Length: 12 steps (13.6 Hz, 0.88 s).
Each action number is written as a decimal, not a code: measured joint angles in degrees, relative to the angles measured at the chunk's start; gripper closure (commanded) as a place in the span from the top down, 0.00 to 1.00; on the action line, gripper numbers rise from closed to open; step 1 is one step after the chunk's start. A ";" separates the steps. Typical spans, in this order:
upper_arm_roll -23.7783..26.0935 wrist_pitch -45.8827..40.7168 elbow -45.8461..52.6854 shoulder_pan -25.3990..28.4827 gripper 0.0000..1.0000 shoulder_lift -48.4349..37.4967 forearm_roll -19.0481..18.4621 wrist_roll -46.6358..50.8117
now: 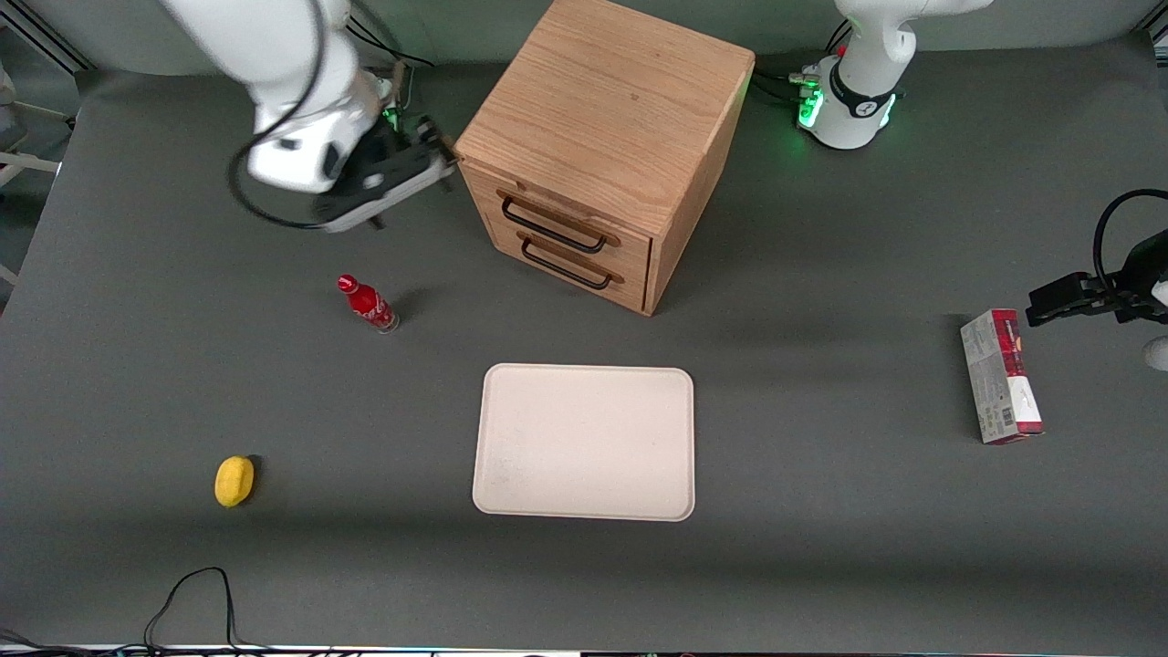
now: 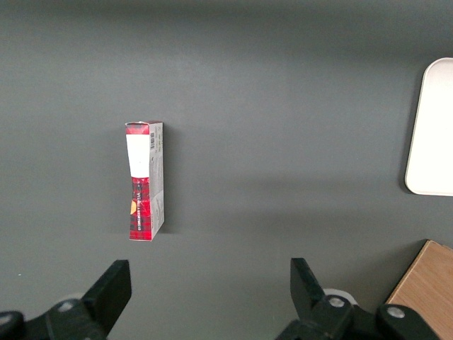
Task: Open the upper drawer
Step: 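Move the right gripper to the upper drawer's black handle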
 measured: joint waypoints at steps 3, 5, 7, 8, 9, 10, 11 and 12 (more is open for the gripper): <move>6.25 -0.07 2.37 0.11 1.00 5.15 0.00 -3.78; 7.29 -0.19 2.37 0.27 1.00 8.89 0.05 -10.00; 7.67 0.24 2.09 0.37 1.00 13.53 0.06 -13.86; 7.73 1.22 1.85 0.42 1.00 15.70 0.05 -15.11; 7.75 2.47 1.62 0.46 1.00 17.62 0.05 -16.31; 7.76 4.02 1.22 0.48 1.00 19.13 0.05 -17.12; 7.80 5.60 0.68 0.54 1.00 20.17 0.05 -17.50; 7.82 7.48 -0.22 0.63 1.00 20.78 0.05 -17.63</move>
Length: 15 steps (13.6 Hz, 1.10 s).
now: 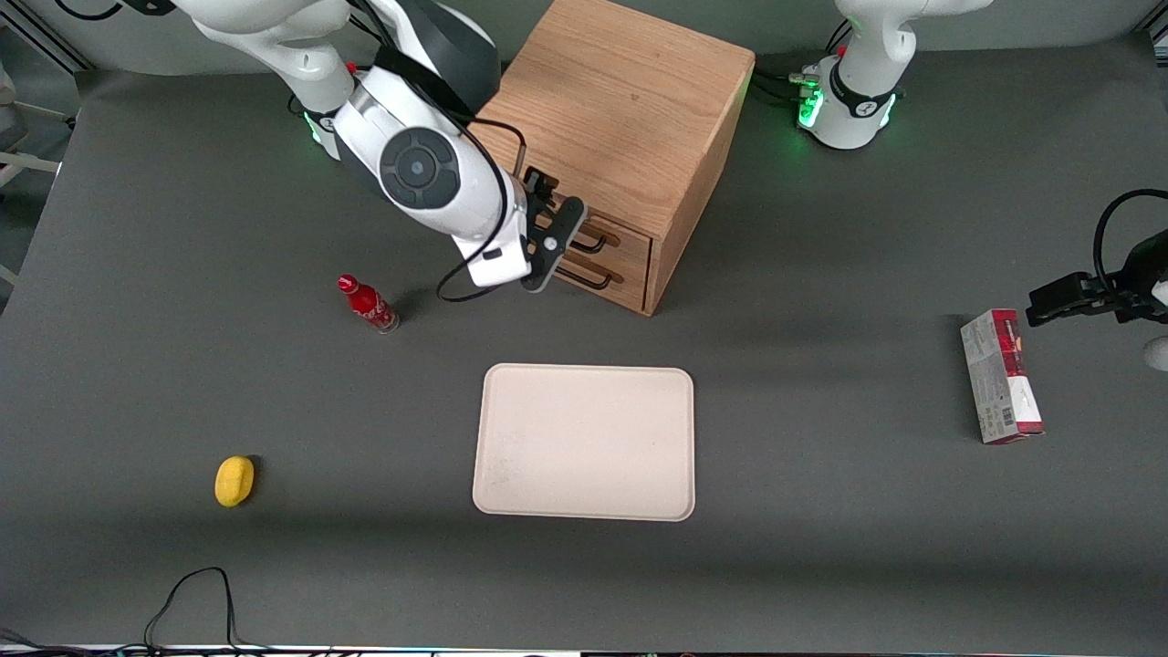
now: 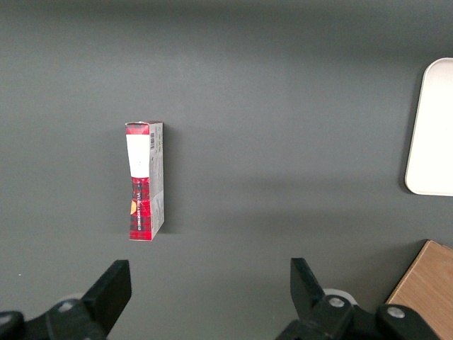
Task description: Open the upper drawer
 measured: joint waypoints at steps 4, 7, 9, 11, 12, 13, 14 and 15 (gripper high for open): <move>0.06 4.29 -2.87 0.61 1.00 0.37 -0.94 -0.07; 0.13 4.91 -3.11 0.68 1.00 0.79 -2.23 -0.15; 0.13 5.30 -3.08 0.63 1.00 1.13 -3.14 -0.35; 0.13 5.41 -3.04 0.61 1.00 1.19 -3.31 -0.57; 0.13 5.45 -3.03 0.61 1.00 1.20 -3.33 -0.71; 0.13 5.47 -3.01 0.61 1.00 1.22 -3.35 -0.78; 0.12 5.48 -2.97 0.58 1.00 1.25 -3.44 -0.83; 0.04 5.48 -2.88 0.50 1.00 1.29 -3.79 -1.10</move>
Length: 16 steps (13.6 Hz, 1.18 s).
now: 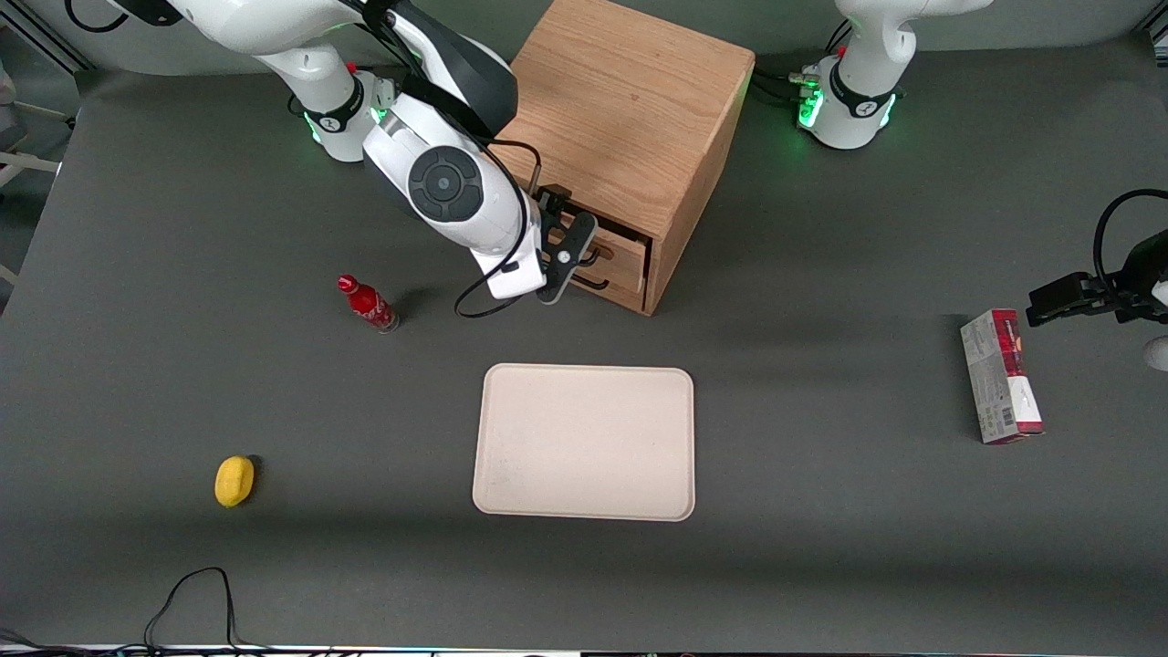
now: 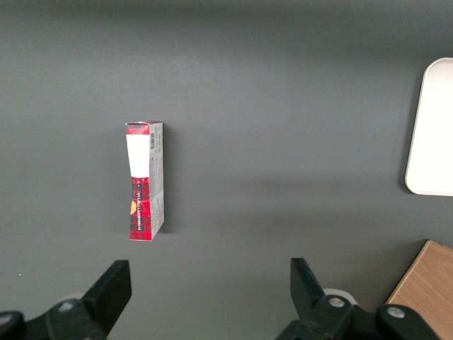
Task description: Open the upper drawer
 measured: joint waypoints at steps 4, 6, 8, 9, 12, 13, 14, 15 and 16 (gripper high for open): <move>-0.80 -3.60 2.40 -0.50 1.00 0.56 -1.14 -3.12; -1.02 -4.45 3.03 -0.61 1.00 0.97 -1.16 -3.75; -1.02 -4.35 3.00 -0.59 1.00 2.00 -1.88 -3.82; -1.02 -4.20 2.99 -0.54 1.00 2.72 -2.85 -3.82; -1.02 -3.03 3.09 -0.54 1.00 4.79 -5.27 -4.04; -1.02 -2.96 3.48 -0.55 1.00 5.15 -6.46 -4.61; -1.07 -2.98 4.53 -0.57 1.00 5.49 -7.42 -5.61; -1.42 -3.40 6.08 -0.58 1.00 5.77 -7.82 -6.54; -2.45 -4.49 7.88 -0.59 1.00 5.92 -7.90 -7.63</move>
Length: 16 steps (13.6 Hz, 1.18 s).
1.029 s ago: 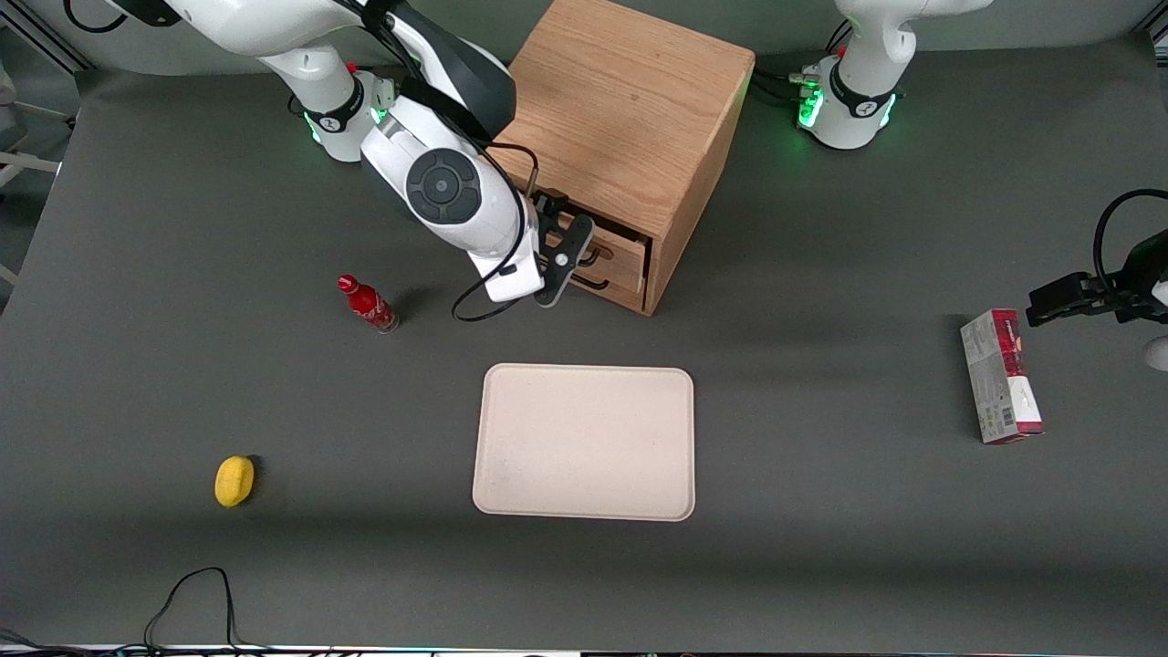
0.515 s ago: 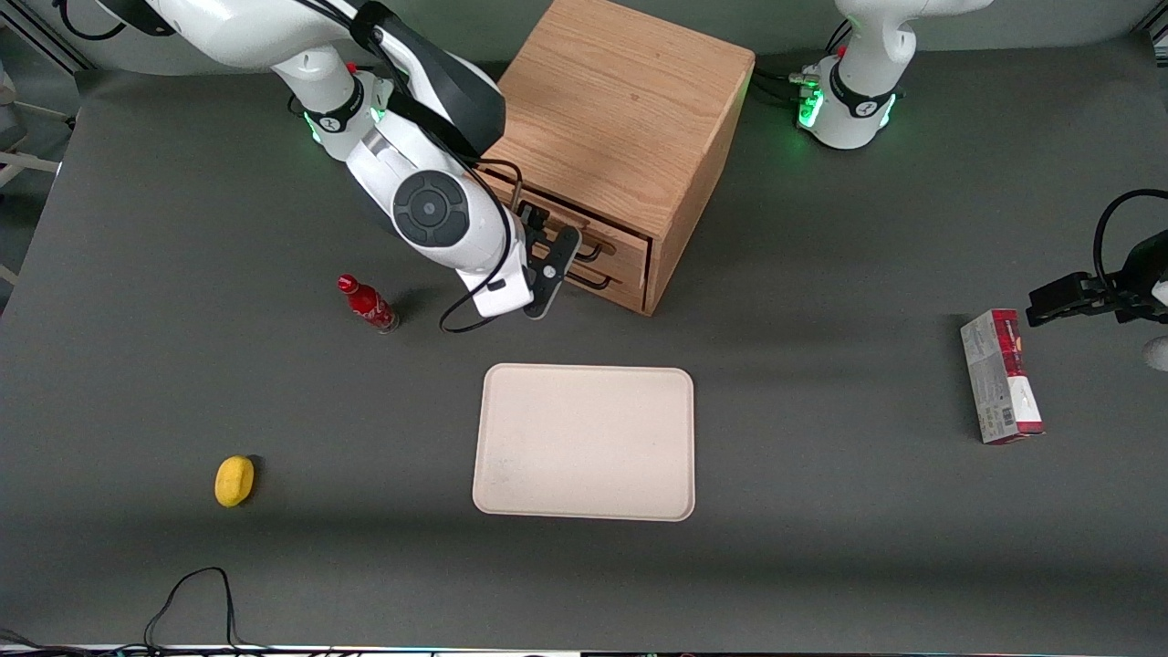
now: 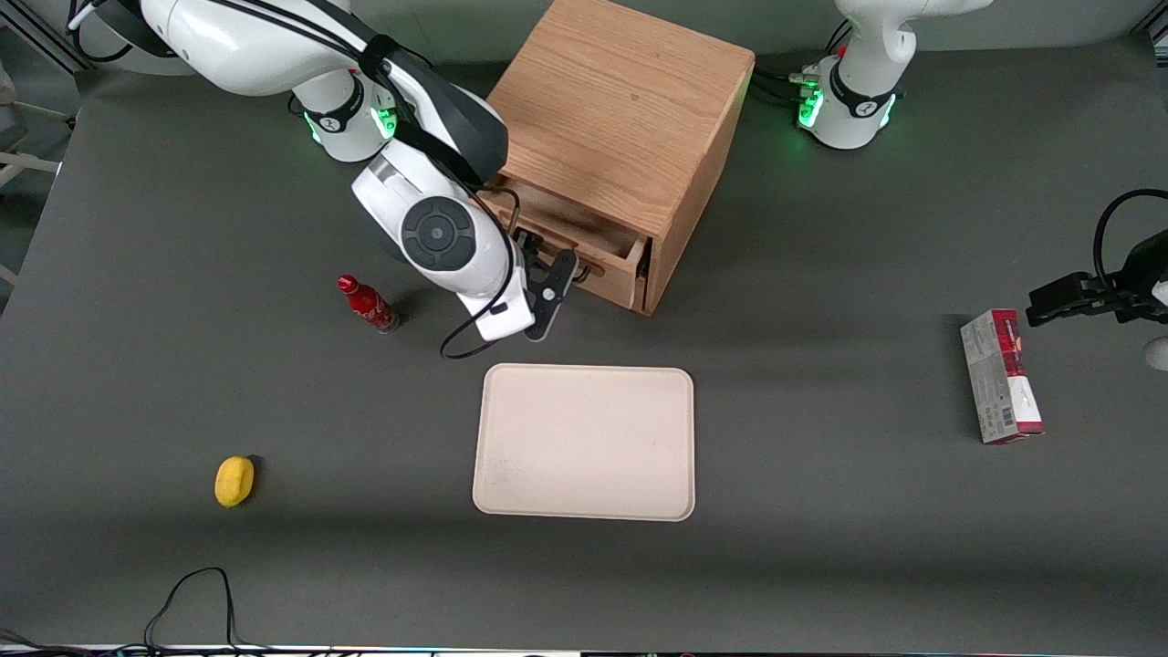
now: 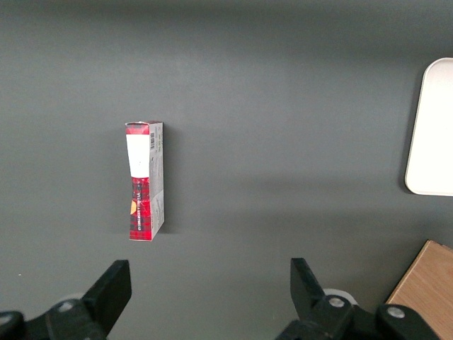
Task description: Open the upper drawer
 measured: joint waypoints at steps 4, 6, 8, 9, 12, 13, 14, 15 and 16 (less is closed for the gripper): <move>-5.02 -1.99 6.05 -0.40 1.00 1.57 -0.06 -7.85; -7.08 -1.99 8.14 -0.47 1.00 2.66 -0.18 -10.16; -9.36 -1.99 10.47 -0.46 1.00 3.24 -0.30 -10.74; -10.66 -1.98 11.88 -0.47 1.00 3.30 -0.36 -10.84; -13.67 -2.01 17.06 -0.63 1.00 3.28 -0.48 -11.04; -13.90 -2.09 18.58 -0.63 1.00 3.18 -0.51 -11.04; -14.06 -2.12 19.84 -0.60 1.00 2.77 -0.52 -11.05; -14.59 -2.17 20.79 -0.67 1.00 1.88 -0.32 -10.99; -15.90 -2.56 21.30 -0.90 1.00 0.45 1.03 -10.40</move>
